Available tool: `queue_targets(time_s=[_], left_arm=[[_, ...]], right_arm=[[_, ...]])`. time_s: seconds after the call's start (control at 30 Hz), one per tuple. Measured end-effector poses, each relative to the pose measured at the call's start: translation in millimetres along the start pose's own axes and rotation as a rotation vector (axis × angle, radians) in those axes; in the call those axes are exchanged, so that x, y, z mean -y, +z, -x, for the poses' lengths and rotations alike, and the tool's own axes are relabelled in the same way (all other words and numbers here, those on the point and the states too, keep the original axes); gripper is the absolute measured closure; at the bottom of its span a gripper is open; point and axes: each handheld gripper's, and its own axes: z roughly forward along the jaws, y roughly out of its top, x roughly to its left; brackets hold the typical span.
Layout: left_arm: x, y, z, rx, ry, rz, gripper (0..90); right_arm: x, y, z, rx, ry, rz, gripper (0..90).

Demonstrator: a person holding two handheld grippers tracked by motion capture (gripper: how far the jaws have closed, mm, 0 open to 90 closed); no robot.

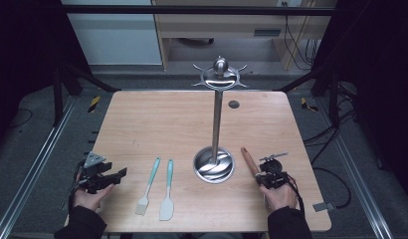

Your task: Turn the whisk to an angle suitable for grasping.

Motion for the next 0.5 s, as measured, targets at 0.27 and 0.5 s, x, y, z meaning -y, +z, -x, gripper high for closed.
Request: queue_targets(time_s=[0.27, 0.5], left_arm=[[0.0, 0.5, 0.4, 0.002, -0.002, -0.001, 34.0], [0.0, 0.8, 0.6, 0.0, 0.001, -0.005, 34.0]], right_arm=[[-0.1, 0.6, -0.6, 0.019, 0.001, -0.01, 76.2], [-1.6, 2.0, -1.5, 0.011, 0.001, -0.016, 80.5]])
